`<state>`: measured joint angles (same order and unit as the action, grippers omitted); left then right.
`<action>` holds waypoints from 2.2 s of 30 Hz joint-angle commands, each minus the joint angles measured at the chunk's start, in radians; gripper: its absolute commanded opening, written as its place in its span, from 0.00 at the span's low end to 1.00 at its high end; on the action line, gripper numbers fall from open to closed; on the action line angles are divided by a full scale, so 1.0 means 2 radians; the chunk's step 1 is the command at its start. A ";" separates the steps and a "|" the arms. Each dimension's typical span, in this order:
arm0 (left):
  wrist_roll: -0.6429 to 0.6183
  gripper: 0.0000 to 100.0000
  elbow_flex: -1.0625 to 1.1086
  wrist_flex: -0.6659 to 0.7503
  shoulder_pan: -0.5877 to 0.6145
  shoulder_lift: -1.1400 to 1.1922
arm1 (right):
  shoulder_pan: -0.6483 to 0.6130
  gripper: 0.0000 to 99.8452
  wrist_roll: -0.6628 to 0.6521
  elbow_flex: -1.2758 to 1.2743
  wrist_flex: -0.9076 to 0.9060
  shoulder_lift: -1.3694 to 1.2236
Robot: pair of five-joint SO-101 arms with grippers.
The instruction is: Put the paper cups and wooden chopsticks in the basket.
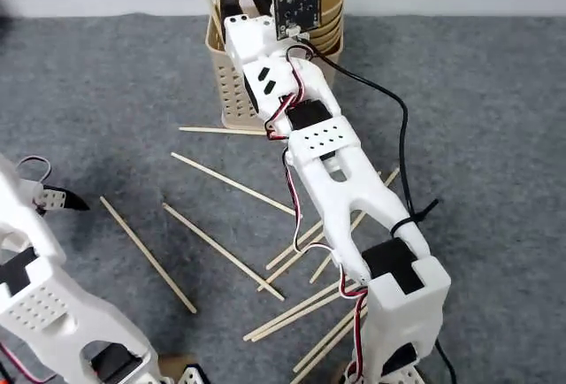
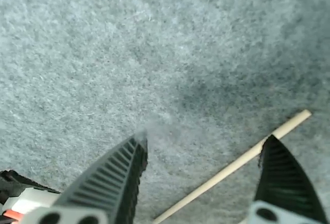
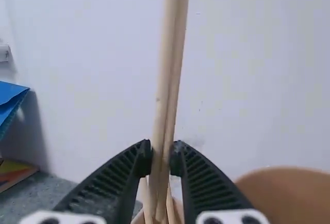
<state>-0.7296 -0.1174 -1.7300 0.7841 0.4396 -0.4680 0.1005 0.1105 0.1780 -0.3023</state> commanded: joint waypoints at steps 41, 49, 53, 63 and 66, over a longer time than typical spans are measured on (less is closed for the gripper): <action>0.055 0.33 -0.049 -0.013 -0.110 -0.280 | -0.082 0.08 -0.005 0.035 -0.372 0.196; 0.055 0.33 -0.029 -0.014 -0.133 -0.316 | -0.097 0.08 -0.117 0.034 -0.552 0.217; 0.055 0.33 0.036 -0.014 -0.131 -0.319 | -0.107 0.08 -0.136 0.034 -0.612 0.218; 0.055 0.33 0.166 -0.013 -0.133 -0.314 | -0.132 0.08 -0.134 -0.060 -0.610 0.226; 0.055 0.33 0.201 -0.012 -0.133 -0.314 | -0.132 0.08 -0.134 -0.127 -0.567 0.246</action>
<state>-0.6299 0.2463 -1.7315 0.5263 -0.1511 -0.7258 -0.1603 -0.0660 -1.0280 0.1013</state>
